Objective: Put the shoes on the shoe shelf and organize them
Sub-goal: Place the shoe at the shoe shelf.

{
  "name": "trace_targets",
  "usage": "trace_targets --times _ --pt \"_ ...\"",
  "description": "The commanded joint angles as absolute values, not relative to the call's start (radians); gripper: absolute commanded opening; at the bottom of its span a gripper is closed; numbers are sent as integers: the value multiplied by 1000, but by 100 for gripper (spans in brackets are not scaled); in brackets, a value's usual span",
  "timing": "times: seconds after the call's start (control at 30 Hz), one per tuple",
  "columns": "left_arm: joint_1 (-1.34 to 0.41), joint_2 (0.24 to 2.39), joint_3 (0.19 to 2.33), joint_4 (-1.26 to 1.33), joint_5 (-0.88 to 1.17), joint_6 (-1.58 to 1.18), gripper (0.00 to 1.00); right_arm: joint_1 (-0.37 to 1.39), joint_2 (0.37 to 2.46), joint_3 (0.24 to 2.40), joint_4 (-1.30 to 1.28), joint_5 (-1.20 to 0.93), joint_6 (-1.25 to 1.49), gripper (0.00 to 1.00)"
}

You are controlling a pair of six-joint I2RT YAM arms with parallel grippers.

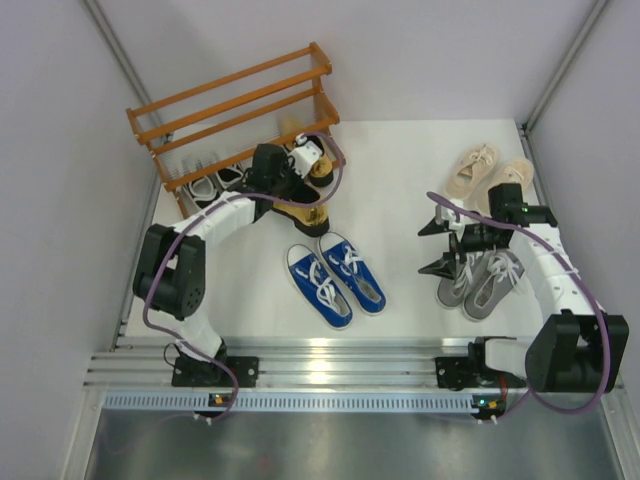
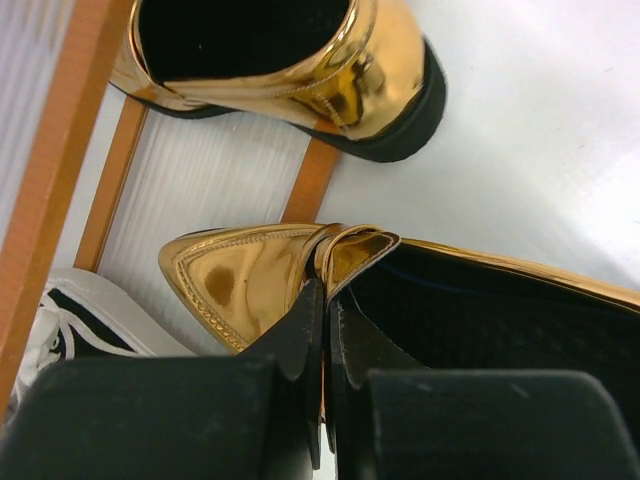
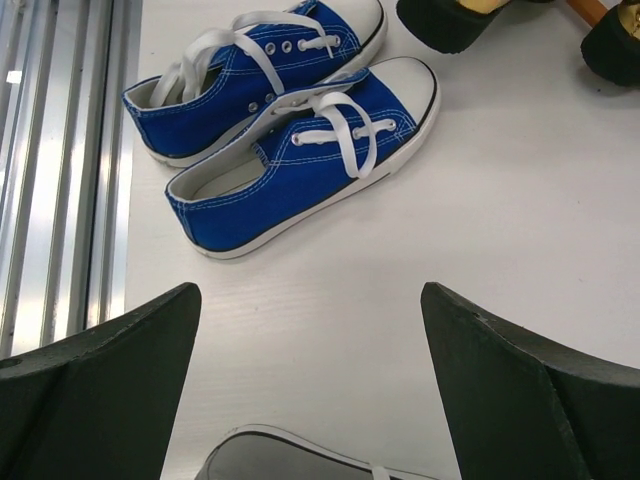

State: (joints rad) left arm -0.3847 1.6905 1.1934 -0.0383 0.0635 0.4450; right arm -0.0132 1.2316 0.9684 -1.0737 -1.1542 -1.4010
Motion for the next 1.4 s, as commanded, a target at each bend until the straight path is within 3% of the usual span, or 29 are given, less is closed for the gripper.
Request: trace_targets --times 0.0,0.47,1.37 --pt "-357 1724 1269 141 74 523 0 -8 1221 957 -1040 -1203 -1401 92" --pt "-327 1804 1293 336 78 601 0 -8 1253 956 -1035 -1197 -1404 92" --pt "-253 1956 1437 417 132 799 0 -8 1295 950 -1078 -1198 -1460 92"
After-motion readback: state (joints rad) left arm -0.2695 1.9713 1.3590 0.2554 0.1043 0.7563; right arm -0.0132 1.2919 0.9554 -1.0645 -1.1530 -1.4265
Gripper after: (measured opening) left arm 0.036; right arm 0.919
